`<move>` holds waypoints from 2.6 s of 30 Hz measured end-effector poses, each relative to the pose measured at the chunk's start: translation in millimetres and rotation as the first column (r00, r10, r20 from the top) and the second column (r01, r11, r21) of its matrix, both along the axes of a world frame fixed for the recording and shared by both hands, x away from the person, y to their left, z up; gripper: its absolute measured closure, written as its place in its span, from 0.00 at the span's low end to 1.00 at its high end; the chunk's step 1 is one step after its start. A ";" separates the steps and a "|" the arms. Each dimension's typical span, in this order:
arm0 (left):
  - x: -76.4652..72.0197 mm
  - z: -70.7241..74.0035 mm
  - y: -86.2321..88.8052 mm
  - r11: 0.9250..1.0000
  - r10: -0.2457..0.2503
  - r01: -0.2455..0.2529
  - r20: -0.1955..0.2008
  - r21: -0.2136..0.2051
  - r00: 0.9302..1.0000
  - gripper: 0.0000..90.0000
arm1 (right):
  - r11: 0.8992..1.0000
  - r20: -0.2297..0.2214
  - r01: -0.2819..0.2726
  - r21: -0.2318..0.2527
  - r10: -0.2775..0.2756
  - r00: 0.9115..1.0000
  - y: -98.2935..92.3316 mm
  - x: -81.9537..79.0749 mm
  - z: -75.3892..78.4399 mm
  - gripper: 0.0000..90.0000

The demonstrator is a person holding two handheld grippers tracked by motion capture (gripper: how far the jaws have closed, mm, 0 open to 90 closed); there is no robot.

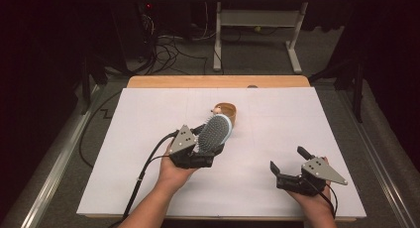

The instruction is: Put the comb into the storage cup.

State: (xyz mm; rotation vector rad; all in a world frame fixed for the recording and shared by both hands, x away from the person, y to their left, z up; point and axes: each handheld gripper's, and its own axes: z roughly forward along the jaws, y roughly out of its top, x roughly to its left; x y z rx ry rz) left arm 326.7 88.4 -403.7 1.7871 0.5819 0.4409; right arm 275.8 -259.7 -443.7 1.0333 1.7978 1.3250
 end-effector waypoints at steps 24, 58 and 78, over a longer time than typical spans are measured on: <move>-0.5 -1.2 2.5 1.000 0.009 -0.009 0.012 0.009 1.000 0.22 | 0.998 0.020 -0.063 0.003 0.062 0.998 40.9 34.0 16.8 0.00; -7.2 -7.3 6.1 0.999 0.027 -0.028 0.041 0.038 0.999 0.23 | 0.992 0.023 -0.130 -0.007 0.130 0.991 68.5 45.3 18.9 0.00; -8.0 -11.1 -3.2 0.999 0.012 -0.015 0.045 0.052 0.999 0.23 | 0.973 0.018 -0.216 0.085 0.215 0.976 75.8 35.1 34.3 0.01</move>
